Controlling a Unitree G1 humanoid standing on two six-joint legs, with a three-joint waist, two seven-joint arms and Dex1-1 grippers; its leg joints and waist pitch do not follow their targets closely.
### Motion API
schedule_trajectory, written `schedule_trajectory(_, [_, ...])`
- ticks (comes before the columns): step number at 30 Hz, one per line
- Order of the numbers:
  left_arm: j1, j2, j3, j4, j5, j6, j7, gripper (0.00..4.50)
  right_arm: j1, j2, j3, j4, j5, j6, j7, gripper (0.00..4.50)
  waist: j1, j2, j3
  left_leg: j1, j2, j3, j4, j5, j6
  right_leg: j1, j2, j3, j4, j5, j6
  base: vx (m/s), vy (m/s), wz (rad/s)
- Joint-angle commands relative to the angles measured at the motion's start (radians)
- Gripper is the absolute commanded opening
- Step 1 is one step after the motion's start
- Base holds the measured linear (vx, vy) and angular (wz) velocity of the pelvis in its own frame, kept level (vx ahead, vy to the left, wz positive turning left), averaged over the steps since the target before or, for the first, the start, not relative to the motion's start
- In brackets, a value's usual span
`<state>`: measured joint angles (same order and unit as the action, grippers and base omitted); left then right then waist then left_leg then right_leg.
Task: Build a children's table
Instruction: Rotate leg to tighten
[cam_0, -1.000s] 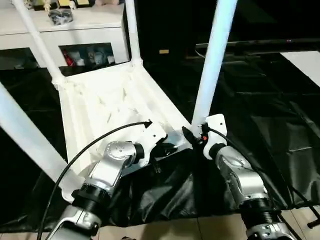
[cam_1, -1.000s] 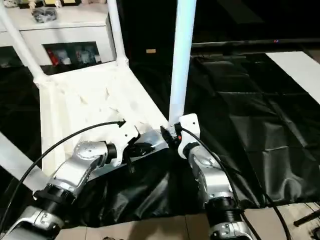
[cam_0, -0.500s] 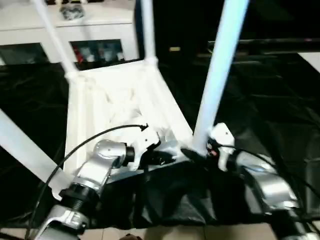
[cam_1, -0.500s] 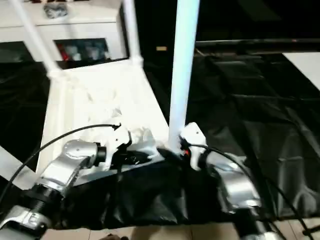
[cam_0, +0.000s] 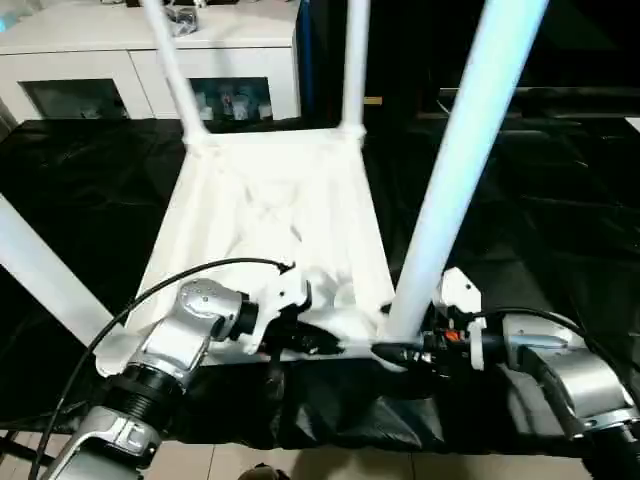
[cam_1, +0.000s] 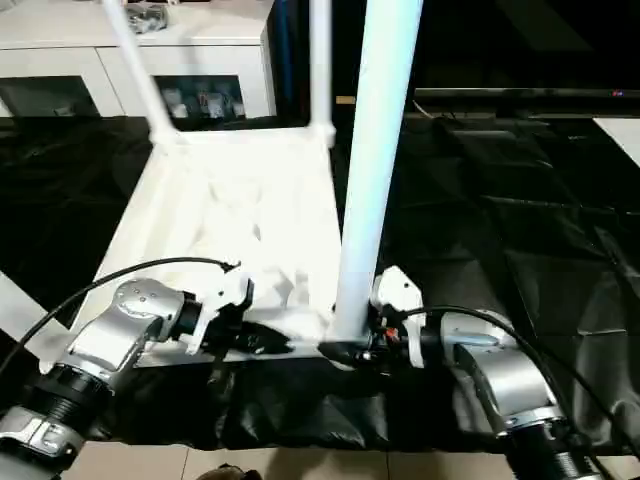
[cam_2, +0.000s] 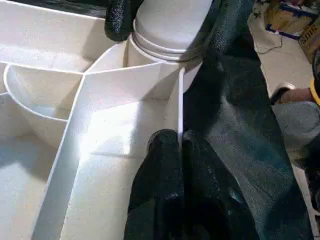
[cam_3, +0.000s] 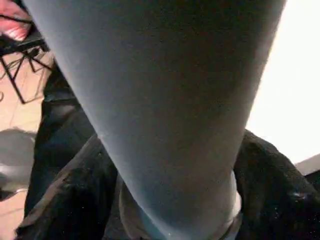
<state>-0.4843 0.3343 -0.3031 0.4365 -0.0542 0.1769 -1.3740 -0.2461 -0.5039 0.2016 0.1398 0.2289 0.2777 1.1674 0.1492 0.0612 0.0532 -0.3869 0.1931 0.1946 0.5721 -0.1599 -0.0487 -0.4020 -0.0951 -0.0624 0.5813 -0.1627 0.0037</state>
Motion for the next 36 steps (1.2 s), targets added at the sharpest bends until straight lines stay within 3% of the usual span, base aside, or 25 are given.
schedule_trajectory(1, [-0.049, -0.015, -0.005, -0.021, -0.038, -0.023, -0.016, 0.00, 0.004, 0.004, 0.059, -0.002, -0.014, 0.001, 0.041, 2.88, -0.002, -0.016, -0.070, 0.024, 0.041, -0.017, -0.063, -0.249, 0.046, 0.038, -0.055, 0.036, -0.060, -0.275, -0.204, 0.000, 0.000, 0.00])
schedule_trajectory(6, [-0.051, -0.016, -0.002, -0.013, -0.033, -0.029, -0.017, 0.00, -0.002, 0.011, 0.062, 0.004, -0.014, 0.000, 0.043, 2.65, -0.001, -0.020, -0.074, 0.021, 0.041, -0.017, -0.059, -0.231, 0.053, 0.040, -0.055, 0.035, -0.055, -0.253, -0.210, 0.000, 0.000, 0.00])
schedule_trajectory(12, [-0.041, -0.031, 0.007, -0.017, -0.032, -0.042, 0.023, 0.00, 0.024, 0.042, 0.064, -0.022, 0.012, 0.012, 0.023, 2.63, -0.001, -0.014, -0.073, 0.022, 0.041, -0.018, -0.059, -0.244, 0.048, 0.040, -0.055, 0.035, -0.056, -0.265, -0.209, 0.000, 0.000, 0.00])
schedule_trajectory(15, [-0.043, -0.073, 0.018, -0.006, -0.012, -0.055, 0.111, 0.00, 0.024, 0.115, 0.037, 0.017, -0.024, -0.025, -0.115, 2.63, -0.002, -0.014, -0.068, 0.023, 0.040, -0.017, -0.061, -0.267, 0.040, 0.035, -0.055, 0.036, -0.061, -0.288, -0.203, 0.000, 0.000, 0.00])
schedule_trajectory(18, [-0.050, -0.120, 0.021, -0.001, 0.013, -0.052, 0.206, 0.00, -0.013, 0.203, 0.002, 0.109, -0.095, -0.026, -0.332, 2.62, -0.021, -0.016, -0.058, 0.025, 0.034, -0.023, -0.070, -0.340, -0.002, 0.031, -0.057, 0.031, -0.075, -0.421, -0.167, 0.000, 0.000, 0.00])
schedule_trajectory(20, [-0.049, -0.175, 0.016, -0.018, 0.035, -0.019, 0.298, 0.00, -0.049, 0.290, -0.039, 0.178, -0.117, -0.001, -0.505, 2.62, -0.036, -0.017, -0.056, 0.023, 0.031, -0.031, -0.076, -0.376, -0.022, 0.038, -0.058, 0.025, -0.080, -0.491, -0.134, 0.000, 0.000, 0.00])
schedule_trajectory(22, [-0.048, -0.188, 0.014, -0.025, 0.038, -0.009, 0.315, 0.00, -0.055, 0.309, -0.046, 0.189, -0.119, 0.004, -0.536, 2.62, -0.053, -0.017, -0.053, 0.026, 0.029, -0.034, -0.077, -0.410, -0.031, 0.033, -0.058, 0.022, -0.088, -0.532, -0.118, 0.000, 0.000, 0.00])
schedule_trajectory(23, [-0.040, -0.226, 0.008, -0.053, 0.047, 0.019, 0.368, 0.00, -0.077, 0.371, -0.061, 0.210, -0.116, 0.014, -0.614, 2.62, -0.060, -0.016, -0.053, 0.028, 0.028, -0.036, -0.078, -0.422, -0.030, 0.033, -0.057, 0.021, -0.092, -0.540, -0.111, 0.000, 0.000, 0.00])
schedule_trajectory(25, [-0.032, -0.255, 0.003, -0.070, 0.059, 0.033, 0.417, 0.00, -0.099, 0.421, -0.070, 0.232, -0.123, 0.018, -0.682, 2.62, -0.069, -0.015, -0.053, 0.022, 0.027, -0.039, -0.080, -0.421, -0.025, 0.036, -0.056, 0.020, -0.094, -0.530, -0.107, 0.000, 0.000, 0.00])
schedule_trajectory(28, [-0.016, -0.273, -0.014, -0.090, 0.065, 0.034, 0.424, 0.00, -0.121, 0.461, -0.047, 0.252, -0.152, -0.019, -0.700, 2.62, -0.079, -0.016, -0.050, 0.026, 0.023, -0.040, -0.079, -0.446, -0.018, 0.029, -0.054, 0.018, -0.102, -0.549, -0.099, 0.000, 0.000, 0.00])
schedule_trajectory(29, [-0.011, -0.273, -0.017, -0.093, 0.060, 0.031, 0.415, 0.00, -0.119, 0.468, -0.047, 0.237, -0.133, -0.023, -0.667, 2.97, -0.079, -0.017, -0.050, 0.028, 0.023, -0.040, -0.078, -0.448, -0.016, 0.027, -0.055, 0.019, -0.104, -0.549, -0.097, 0.000, 0.000, 0.00])
schedule_trajectory(31, [-0.005, -0.268, -0.017, -0.094, 0.058, 0.028, 0.409, 0.00, -0.116, 0.469, -0.053, 0.217, -0.104, -0.015, -0.635, 2.97, -0.082, -0.017, -0.050, 0.030, 0.023, -0.039, -0.078, -0.450, -0.011, 0.025, -0.053, 0.021, -0.103, -0.536, -0.102, 0.000, 0.000, 0.00])
schedule_trajectory(32, [-0.004, -0.268, -0.017, -0.097, 0.060, 0.031, 0.413, 0.00, -0.117, 0.471, -0.055, 0.217, -0.102, -0.014, -0.639, 3.35, -0.082, -0.015, -0.051, 0.028, 0.025, -0.040, -0.080, -0.445, -0.009, 0.027, -0.053, 0.022, -0.101, -0.519, -0.107, 0.000, 0.000, 0.00])
schedule_trajectory(34, [-0.002, -0.263, -0.017, -0.099, 0.058, 0.030, 0.406, 0.00, -0.113, 0.467, -0.054, 0.210, -0.098, -0.008, -0.629, 3.39, -0.083, -0.015, -0.052, 0.027, 0.026, -0.039, -0.081, -0.440, -0.008, 0.027, -0.050, 0.024, -0.096, -0.484, -0.119, 0.000, 0.000, 0.00])
schedule_trajectory(36, [0.000, -0.234, -0.010, -0.100, 0.044, 0.021, 0.374, 0.00, -0.088, 0.417, -0.043, 0.172, -0.100, -0.003, -0.571, 3.53, -0.081, -0.013, -0.053, 0.028, 0.027, -0.036, -0.080, -0.430, -0.005, 0.027, -0.050, 0.028, -0.093, -0.446, -0.135, 0.000, 0.000, 0.00])
